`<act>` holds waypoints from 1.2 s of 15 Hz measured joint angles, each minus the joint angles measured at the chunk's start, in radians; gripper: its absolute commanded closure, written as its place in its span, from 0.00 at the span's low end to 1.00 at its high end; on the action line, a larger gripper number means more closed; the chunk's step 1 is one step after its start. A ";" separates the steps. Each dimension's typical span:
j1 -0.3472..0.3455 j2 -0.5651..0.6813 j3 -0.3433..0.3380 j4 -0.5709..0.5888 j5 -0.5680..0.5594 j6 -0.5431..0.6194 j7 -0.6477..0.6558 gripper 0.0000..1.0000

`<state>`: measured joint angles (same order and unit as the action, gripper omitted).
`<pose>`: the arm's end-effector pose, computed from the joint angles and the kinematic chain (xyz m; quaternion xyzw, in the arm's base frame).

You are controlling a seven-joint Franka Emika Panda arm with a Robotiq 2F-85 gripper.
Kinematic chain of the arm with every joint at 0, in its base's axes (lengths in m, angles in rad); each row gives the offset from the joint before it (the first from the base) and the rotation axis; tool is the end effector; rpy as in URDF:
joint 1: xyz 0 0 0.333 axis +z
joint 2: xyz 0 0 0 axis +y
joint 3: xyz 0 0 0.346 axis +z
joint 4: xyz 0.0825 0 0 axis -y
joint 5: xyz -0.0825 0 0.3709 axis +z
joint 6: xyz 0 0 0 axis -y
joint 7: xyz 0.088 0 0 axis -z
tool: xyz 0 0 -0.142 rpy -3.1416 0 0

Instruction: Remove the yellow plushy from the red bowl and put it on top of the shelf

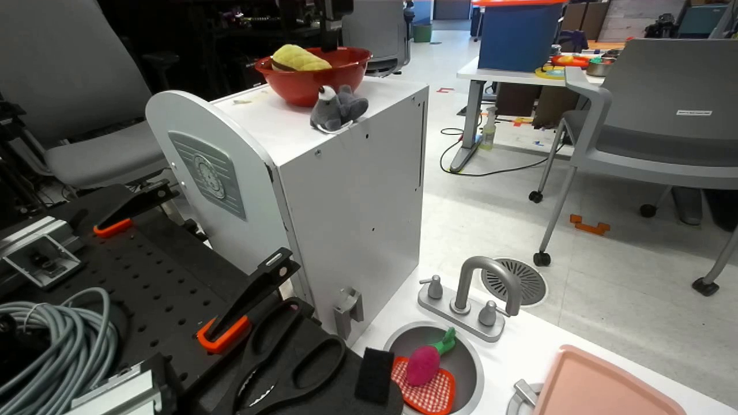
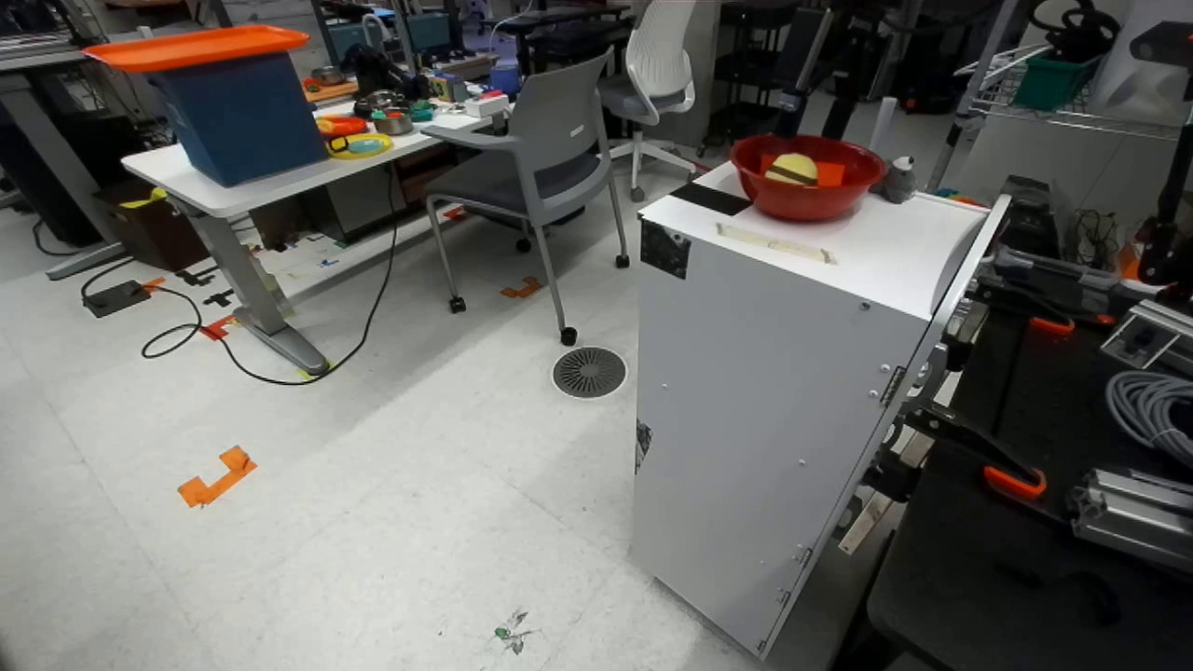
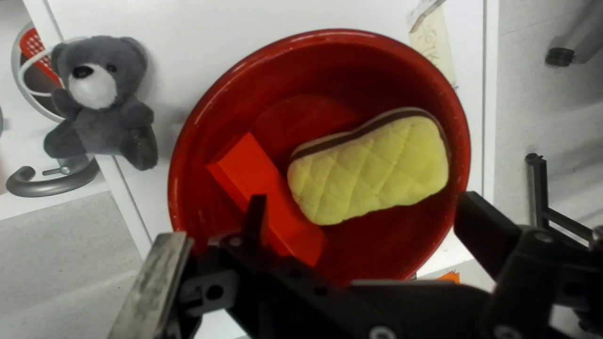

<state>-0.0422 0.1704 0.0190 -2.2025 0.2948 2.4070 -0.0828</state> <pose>0.5509 -0.0042 0.3128 -0.9916 0.0779 -0.0221 0.1008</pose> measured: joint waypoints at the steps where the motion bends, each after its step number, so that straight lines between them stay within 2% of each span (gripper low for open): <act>1: 0.001 0.000 0.007 0.001 0.009 0.000 -0.008 0.00; 8: 0.021 0.022 0.033 0.013 0.010 0.000 -0.013 0.00; 18: 0.014 0.029 0.030 0.011 0.010 0.000 -0.018 0.00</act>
<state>-0.0286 0.1994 0.0488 -2.1917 0.3048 2.4069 -0.1009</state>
